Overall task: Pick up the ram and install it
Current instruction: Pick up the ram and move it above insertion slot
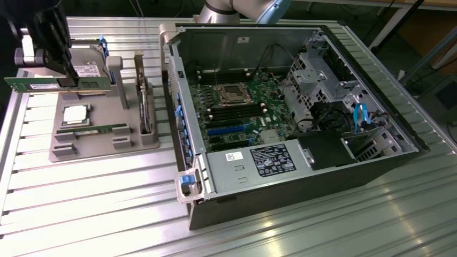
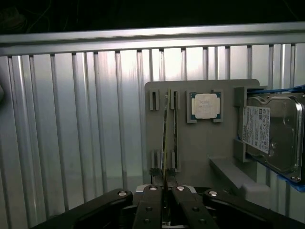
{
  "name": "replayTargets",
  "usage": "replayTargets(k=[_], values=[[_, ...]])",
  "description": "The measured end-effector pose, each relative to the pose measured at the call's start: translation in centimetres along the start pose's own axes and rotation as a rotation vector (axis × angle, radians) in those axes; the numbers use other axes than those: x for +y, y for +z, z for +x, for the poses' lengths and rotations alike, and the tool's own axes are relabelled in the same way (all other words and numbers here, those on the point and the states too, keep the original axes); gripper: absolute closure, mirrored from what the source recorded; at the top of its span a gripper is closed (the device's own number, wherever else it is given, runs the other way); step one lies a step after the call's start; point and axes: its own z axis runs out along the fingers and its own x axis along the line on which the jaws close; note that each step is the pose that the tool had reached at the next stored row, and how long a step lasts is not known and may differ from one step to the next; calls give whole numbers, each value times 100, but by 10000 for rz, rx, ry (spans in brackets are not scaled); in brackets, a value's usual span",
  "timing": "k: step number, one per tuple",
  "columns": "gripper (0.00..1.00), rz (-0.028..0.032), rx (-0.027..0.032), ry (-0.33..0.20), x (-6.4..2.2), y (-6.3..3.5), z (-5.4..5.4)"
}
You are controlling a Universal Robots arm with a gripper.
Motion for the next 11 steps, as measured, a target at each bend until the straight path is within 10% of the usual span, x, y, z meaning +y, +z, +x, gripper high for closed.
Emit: replayTargets(k=[11], values=[[87, 0, -1, 0, -67, -67, -2]])
